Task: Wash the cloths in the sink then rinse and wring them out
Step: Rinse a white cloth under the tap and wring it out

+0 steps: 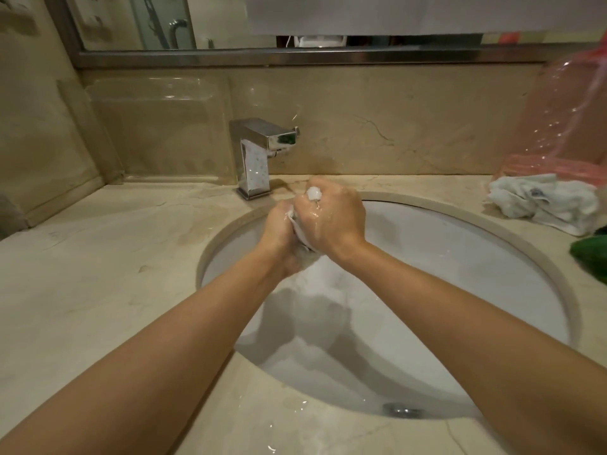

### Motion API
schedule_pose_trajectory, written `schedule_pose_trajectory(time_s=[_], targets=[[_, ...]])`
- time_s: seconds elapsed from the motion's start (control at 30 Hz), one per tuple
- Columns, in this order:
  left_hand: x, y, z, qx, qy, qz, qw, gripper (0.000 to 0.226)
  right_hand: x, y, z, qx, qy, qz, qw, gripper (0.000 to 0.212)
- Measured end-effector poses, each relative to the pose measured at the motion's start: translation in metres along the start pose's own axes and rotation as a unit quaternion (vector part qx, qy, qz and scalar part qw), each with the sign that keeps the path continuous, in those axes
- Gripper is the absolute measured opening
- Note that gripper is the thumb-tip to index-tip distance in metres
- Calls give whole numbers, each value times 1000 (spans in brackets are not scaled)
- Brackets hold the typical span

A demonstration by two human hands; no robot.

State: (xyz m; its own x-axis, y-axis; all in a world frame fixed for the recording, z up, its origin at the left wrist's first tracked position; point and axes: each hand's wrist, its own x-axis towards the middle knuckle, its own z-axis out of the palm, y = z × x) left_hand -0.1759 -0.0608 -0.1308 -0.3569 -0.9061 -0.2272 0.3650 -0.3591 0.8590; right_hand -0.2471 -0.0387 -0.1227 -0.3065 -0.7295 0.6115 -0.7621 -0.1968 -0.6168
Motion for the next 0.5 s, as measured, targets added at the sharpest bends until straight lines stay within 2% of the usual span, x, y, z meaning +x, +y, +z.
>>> schedule_pose_trajectory(time_s=[0.2,0.33,0.43,0.5], targets=[[-8,1,-3,1,33,-83,996,28,5,7,1,-13,-18,-145,989,22],[-4,1,-8,24,40,-129,991,32,5,16,7,24,14,-191,981,20],[1,4,-12,53,40,-146,987,32,-1,23,10,-9,59,-223,973,21],[6,6,-15,60,45,-161,984,30,-3,28,9,-29,56,-231,971,21]])
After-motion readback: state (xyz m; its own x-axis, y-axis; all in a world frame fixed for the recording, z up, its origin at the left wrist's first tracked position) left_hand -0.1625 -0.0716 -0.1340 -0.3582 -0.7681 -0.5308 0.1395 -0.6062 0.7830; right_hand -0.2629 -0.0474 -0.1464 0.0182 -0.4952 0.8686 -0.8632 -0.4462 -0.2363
